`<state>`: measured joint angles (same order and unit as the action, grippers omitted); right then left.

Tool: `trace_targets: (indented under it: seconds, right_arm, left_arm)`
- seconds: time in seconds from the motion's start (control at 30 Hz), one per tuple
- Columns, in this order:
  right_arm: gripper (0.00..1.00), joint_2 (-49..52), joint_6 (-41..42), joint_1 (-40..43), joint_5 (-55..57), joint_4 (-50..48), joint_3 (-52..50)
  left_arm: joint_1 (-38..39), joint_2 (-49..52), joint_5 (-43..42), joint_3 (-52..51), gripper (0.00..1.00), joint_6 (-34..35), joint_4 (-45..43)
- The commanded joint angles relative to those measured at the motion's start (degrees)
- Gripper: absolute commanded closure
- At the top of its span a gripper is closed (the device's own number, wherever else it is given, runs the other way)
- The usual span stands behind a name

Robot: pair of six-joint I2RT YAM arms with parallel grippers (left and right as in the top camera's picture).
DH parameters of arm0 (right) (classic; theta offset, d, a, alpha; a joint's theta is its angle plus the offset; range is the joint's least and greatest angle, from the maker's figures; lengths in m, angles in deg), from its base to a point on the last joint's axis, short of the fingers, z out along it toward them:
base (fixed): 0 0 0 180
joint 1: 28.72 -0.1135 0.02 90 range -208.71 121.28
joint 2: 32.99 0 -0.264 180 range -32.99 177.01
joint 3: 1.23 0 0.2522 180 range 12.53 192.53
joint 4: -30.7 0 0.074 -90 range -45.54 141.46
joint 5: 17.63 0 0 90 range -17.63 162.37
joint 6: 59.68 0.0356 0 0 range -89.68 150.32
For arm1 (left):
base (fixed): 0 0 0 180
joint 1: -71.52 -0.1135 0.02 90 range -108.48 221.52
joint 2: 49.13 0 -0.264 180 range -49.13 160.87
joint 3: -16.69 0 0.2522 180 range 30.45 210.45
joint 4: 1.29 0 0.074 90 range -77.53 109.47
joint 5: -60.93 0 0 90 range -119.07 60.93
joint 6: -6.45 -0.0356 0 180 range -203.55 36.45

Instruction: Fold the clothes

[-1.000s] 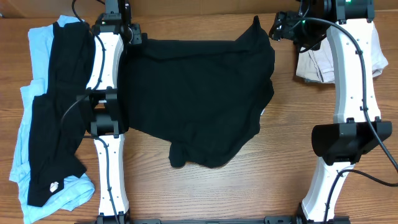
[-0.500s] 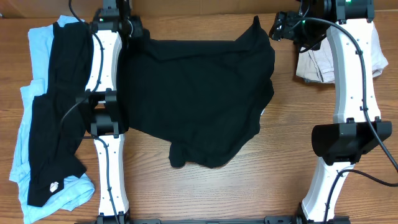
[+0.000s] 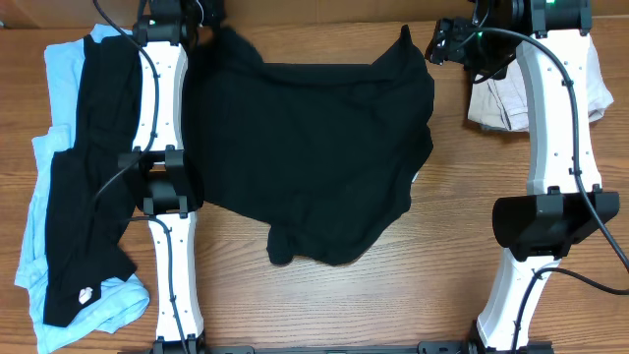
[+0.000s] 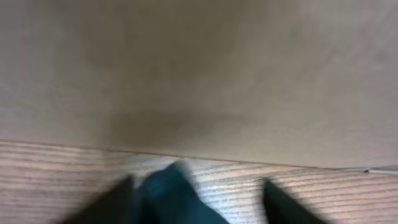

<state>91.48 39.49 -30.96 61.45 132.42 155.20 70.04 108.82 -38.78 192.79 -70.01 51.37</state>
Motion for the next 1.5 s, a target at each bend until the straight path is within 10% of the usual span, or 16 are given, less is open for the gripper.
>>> trace_targets:
  seconds: [0.0,0.93,1.47]
  right_arm:
    - [0.16,-0.22,-0.24,-0.04,0.57,-0.17,-0.24]
    - [0.13,-28.11,3.26,-5.73,0.55,9.09,0.35]
    - [0.12,-46.51,13.64,-6.82,9.79,8.11,-28.94]
  left_arm:
    - [0.35,-0.94,-0.85,1.92,0.0,-0.5,3.06]
    - [0.87,-37.31,2.47,9.99,0.0,-8.9,57.96]
    - [3.91,-56.24,6.82,-17.66,0.0,-7.5,57.9]
